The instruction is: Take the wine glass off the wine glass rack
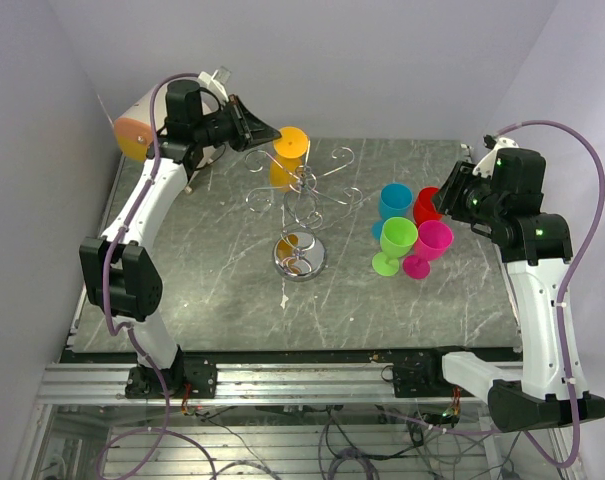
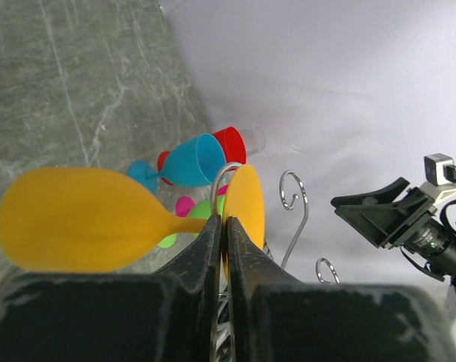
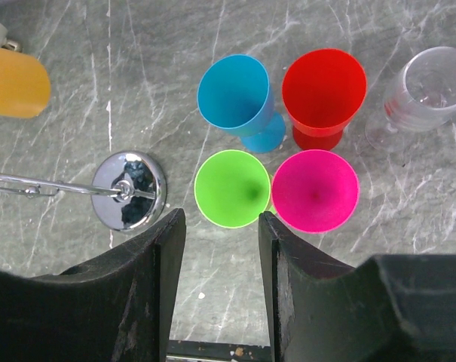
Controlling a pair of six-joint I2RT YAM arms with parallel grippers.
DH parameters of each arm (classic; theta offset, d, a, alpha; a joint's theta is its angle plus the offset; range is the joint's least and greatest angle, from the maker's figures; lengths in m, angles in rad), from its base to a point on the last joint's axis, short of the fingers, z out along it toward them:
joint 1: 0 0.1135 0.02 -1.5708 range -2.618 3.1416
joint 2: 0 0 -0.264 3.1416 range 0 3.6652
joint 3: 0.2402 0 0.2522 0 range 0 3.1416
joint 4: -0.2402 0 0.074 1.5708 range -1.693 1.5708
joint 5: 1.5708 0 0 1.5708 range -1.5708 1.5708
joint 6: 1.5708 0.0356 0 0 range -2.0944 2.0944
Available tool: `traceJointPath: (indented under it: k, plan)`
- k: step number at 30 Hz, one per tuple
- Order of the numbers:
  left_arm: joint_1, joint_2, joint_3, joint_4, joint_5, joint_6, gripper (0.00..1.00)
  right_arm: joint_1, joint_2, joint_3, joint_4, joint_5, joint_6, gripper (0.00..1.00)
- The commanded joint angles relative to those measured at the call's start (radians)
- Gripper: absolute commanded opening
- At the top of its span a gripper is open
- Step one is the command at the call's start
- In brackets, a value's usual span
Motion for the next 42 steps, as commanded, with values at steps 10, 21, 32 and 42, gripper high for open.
traceJointPath:
  k: [10,21,32,42]
  plan:
    - [-0.004,-0.024,-0.097,0.457,0.117,-0.391,0.07,-0.006,-0.01,0.019,0.036,-0.024,0.019,0.42]
    - [-0.007,0.012,-0.043,0.398,0.065,-0.378,0.07,-0.007,-0.005,0.042,0.033,-0.032,0.015,0.42]
    - [-0.022,0.046,0.024,0.252,-0.008,-0.273,0.07,-0.007,0.005,0.057,0.037,-0.042,0.008,0.41]
    - [-0.057,0.062,0.059,0.228,0.021,-0.274,0.07,-0.007,0.015,0.063,0.035,-0.042,0.001,0.41]
